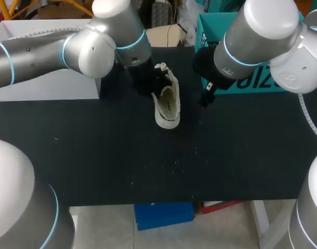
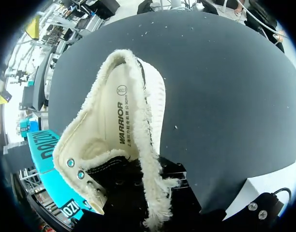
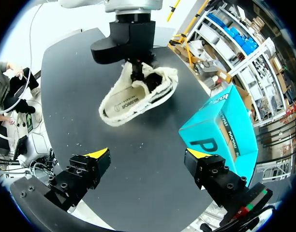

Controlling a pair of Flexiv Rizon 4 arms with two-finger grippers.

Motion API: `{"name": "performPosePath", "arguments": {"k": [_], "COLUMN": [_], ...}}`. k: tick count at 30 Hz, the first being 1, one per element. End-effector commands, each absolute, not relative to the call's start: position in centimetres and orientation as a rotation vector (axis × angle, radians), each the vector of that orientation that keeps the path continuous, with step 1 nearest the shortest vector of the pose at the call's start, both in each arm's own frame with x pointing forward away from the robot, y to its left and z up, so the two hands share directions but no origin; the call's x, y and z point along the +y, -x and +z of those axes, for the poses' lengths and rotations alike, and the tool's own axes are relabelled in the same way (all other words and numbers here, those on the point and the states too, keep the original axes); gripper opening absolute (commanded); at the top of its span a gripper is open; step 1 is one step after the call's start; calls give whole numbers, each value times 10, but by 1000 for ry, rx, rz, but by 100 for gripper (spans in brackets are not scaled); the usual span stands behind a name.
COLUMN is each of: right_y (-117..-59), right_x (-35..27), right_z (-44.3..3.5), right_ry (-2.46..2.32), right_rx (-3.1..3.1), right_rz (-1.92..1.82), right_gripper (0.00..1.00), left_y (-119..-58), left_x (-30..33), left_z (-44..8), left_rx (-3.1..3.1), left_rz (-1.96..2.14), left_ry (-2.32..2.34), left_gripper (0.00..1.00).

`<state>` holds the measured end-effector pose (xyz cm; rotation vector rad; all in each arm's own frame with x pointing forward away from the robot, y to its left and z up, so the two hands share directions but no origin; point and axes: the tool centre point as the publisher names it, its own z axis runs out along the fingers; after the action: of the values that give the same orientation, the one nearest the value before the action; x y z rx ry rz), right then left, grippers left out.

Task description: Take the shoe out of the shoebox, open the shoe tongue, remove and reinsert the insole, then place the shoe into the shoebox

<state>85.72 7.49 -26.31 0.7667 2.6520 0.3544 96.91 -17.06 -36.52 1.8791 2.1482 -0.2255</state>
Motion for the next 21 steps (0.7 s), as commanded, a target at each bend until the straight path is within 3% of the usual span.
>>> {"name": "performPosePath", "arguments": {"k": [1, 11, 17, 21], "right_y": [-857, -857, -857, -857], "right_x": [76, 76, 76, 76], "right_z": [-264, -264, -264, -264], "right_ry": [-767, -767, -767, -767], "right_rx": [2652, 2652, 2652, 2652], "right_rz": [354, 354, 354, 354], "right_gripper": [100, 100, 100, 100], "left_y": [-958, -989, -988, -988], "left_x": [-131, -44, 14, 14], "left_z": [-289, -188, -164, -164], "left_rx": [2141, 2266, 2279, 2279], "left_rz": [-161, -135, -249, -249], "left_ry": [-1832, -1342, -975, -975], "left_gripper": [0, 0, 0, 0]}}
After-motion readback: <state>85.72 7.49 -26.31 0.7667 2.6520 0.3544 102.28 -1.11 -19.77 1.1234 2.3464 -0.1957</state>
